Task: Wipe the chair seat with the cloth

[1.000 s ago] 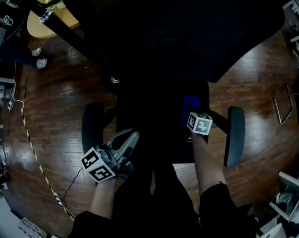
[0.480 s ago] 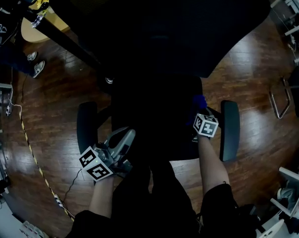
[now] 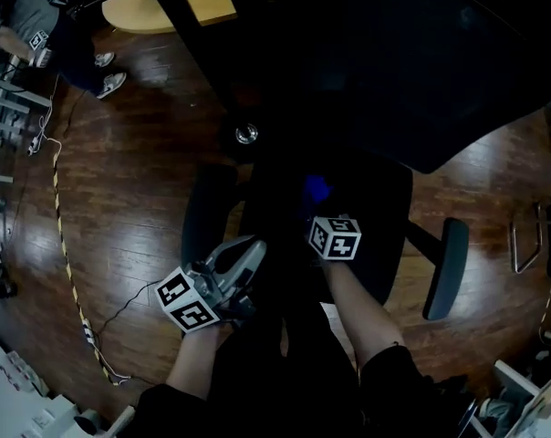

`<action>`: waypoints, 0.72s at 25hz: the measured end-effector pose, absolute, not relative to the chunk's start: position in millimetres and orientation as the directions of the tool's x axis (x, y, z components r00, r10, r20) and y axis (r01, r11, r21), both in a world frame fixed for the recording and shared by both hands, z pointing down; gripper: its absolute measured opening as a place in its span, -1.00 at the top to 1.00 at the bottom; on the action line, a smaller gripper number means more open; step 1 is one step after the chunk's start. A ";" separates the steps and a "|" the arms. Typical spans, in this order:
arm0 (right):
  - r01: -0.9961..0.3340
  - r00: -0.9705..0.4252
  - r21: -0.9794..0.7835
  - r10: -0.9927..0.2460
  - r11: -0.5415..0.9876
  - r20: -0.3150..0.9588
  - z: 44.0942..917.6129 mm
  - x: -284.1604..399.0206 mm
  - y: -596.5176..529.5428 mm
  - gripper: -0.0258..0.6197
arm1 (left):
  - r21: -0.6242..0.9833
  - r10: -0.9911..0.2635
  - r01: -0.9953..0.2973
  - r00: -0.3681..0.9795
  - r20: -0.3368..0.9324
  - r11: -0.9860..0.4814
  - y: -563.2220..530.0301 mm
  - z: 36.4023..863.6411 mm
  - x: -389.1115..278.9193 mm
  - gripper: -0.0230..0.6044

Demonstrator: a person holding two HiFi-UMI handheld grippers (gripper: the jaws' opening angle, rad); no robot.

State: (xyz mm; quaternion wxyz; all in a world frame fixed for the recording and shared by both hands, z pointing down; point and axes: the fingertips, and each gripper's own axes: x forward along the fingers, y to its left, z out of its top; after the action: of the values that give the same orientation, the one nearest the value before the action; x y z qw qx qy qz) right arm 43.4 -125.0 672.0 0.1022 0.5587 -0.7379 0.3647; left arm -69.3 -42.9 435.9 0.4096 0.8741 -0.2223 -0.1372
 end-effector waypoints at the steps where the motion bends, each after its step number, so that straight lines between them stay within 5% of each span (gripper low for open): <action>1: -0.877 -0.407 -0.459 -0.731 0.144 0.548 670.5 13.0 -128.5 0.72 | 0.774 -0.515 -0.289 0.855 -0.056 -0.563 -42.7 435.0 -74.9 0.97; 8: -0.811 -0.557 -0.537 -0.592 0.233 0.583 705.4 -108.8 -111.1 0.72 | 0.768 -0.576 -0.327 0.815 -0.066 -0.550 -37.3 435.2 -100.7 0.97; 18: -0.849 -0.446 -0.522 -0.638 0.080 0.628 743.5 -64.0 -82.1 0.71 | 0.754 -0.536 -0.290 0.838 -0.097 -0.590 -21.7 432.0 -113.7 0.97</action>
State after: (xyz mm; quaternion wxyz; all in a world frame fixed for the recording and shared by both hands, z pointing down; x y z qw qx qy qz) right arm -64.0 -82.1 743.5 0.1189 0.5125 -0.7253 0.4441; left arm -113.7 -21.7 432.0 0.3870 0.8772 -0.2354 -0.1592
